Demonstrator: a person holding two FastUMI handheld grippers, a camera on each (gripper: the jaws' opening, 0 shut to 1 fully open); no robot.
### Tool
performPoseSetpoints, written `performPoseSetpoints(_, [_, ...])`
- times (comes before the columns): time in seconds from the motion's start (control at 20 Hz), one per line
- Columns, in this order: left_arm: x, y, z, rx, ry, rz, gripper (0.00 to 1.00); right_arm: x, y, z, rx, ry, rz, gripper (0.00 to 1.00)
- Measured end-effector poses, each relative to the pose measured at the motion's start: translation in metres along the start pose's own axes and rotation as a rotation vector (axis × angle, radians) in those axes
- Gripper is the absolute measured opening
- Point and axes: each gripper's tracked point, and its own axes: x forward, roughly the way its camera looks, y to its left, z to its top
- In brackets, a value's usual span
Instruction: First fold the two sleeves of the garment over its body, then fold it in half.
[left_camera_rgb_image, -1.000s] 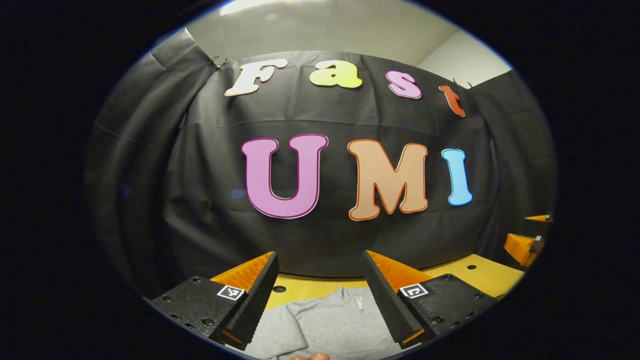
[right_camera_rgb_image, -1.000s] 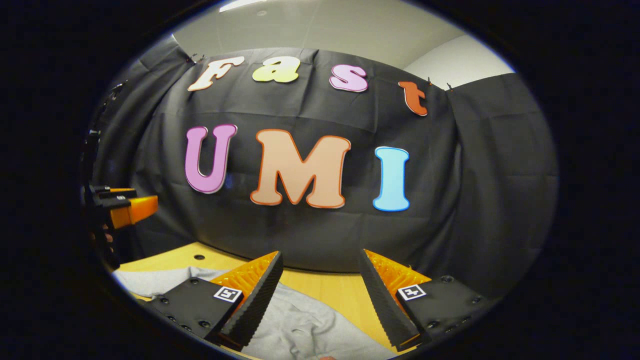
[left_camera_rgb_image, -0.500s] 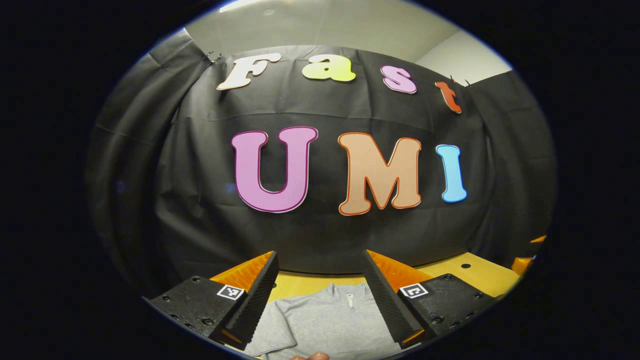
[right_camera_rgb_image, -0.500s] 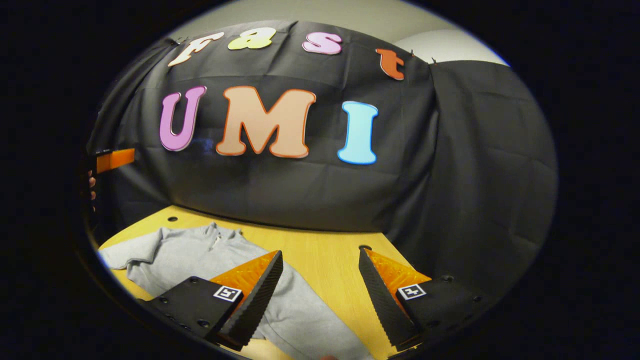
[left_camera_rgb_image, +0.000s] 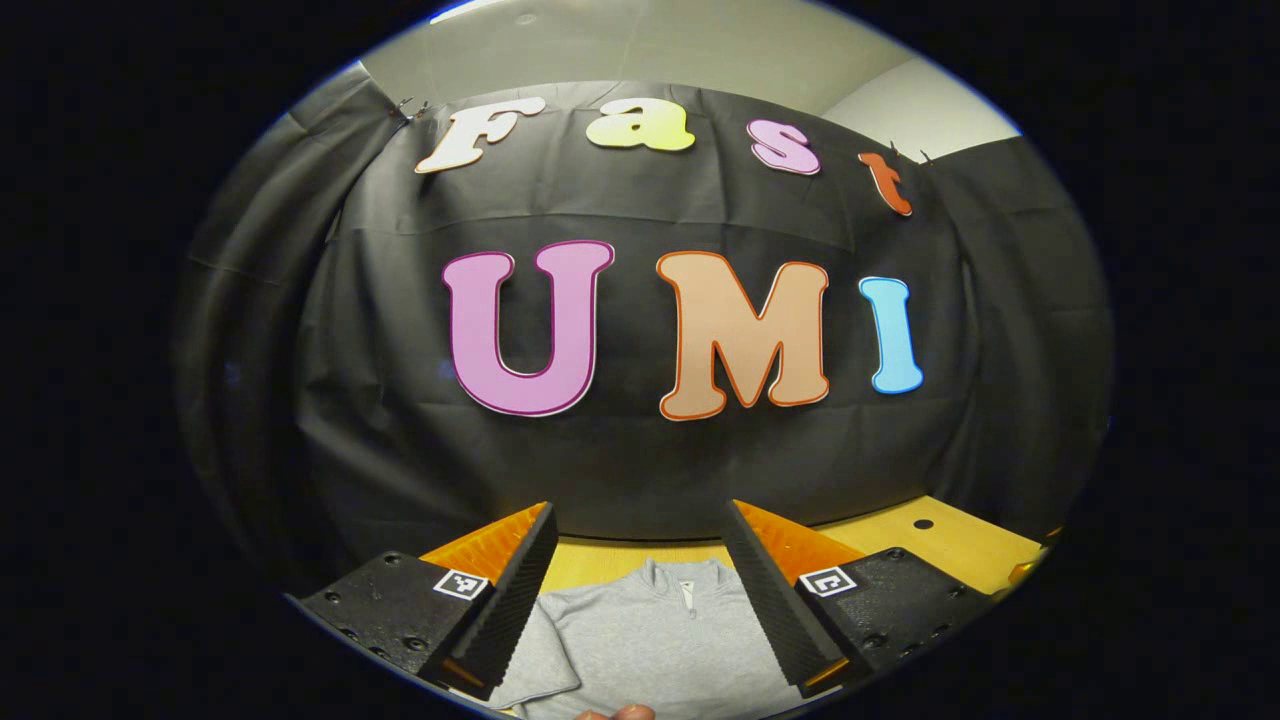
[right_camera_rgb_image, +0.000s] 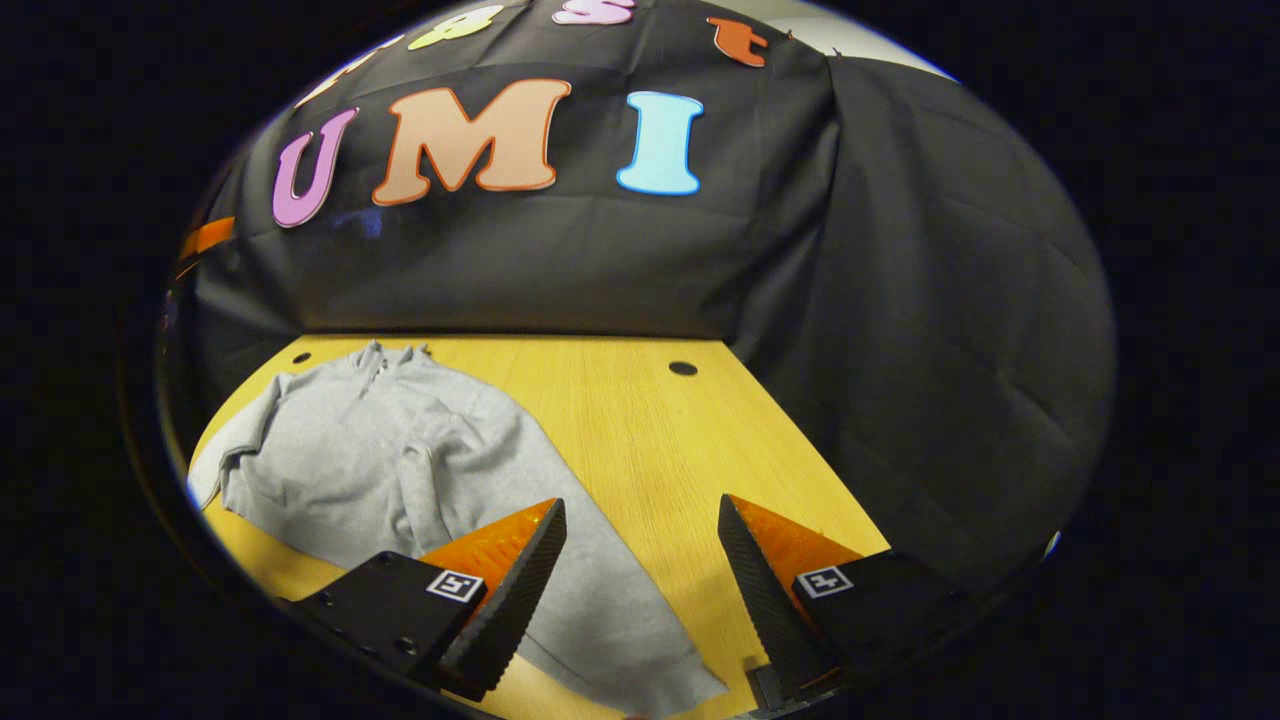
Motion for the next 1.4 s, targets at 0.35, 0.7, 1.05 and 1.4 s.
performPoseSetpoints(0.35, [-0.001,-0.015,0.0,0.001,0.006,-0.013,0.94,-0.006,-0.028,-0.077,-0.019,0.175,-0.018,0.99])
performPoseSetpoints(0.7, [-0.005,-0.031,-0.002,0.029,0.015,-0.019,0.96,-0.009,-0.028,-0.126,-0.017,0.289,0.024,0.98])
performPoseSetpoints(1.05, [-0.011,-0.048,0.005,0.058,0.002,-0.008,0.97,-0.01,-0.023,-0.156,-0.011,0.361,0.092,0.95])
performPoseSetpoints(1.4, [-0.02,-0.07,0.008,0.071,-0.001,0.013,0.99,-0.012,-0.01,-0.161,0.061,0.382,0.171,0.39])
